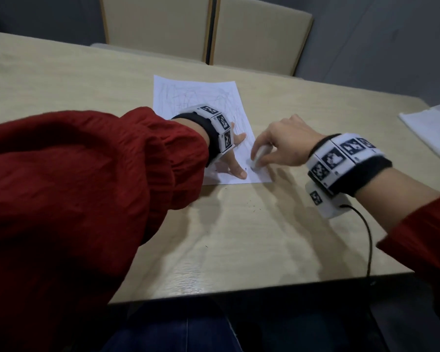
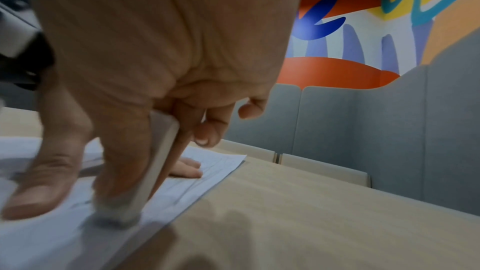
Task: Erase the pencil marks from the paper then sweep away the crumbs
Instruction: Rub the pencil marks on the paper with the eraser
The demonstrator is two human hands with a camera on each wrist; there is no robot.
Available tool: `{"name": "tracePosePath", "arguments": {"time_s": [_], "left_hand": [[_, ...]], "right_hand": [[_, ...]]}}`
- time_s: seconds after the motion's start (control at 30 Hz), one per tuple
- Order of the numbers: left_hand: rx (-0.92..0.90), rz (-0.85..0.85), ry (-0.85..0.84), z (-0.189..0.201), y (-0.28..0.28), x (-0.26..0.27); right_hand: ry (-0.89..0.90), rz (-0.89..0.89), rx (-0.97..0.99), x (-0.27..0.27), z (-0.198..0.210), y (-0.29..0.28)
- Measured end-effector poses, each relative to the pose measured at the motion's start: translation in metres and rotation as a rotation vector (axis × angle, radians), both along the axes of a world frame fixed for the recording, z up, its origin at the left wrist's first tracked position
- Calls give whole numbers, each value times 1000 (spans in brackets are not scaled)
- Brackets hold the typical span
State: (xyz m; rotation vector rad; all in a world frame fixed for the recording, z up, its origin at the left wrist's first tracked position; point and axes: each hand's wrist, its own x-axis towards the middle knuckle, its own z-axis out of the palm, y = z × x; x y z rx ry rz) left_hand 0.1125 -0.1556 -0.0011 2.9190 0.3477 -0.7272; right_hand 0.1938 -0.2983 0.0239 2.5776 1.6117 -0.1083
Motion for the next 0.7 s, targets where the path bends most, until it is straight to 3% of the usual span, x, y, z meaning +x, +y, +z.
{"name": "tracePosePath", "arguments": {"time_s": [0.13,0.4,0.6,0.7], "left_hand": [[26,-1,-7,3,5,2],[91,-39,-49,-4,8,1],[76,-31,-18,-3,10,7],[77,-35,-72,-7,10,4]], "right_hand": [[-21,-56,99,4,-3,30],[46,33,-12,-13,-5,-16],[-2,-36,137,-5,-2,27],[5,-18,123,-8,-8,13]]}}
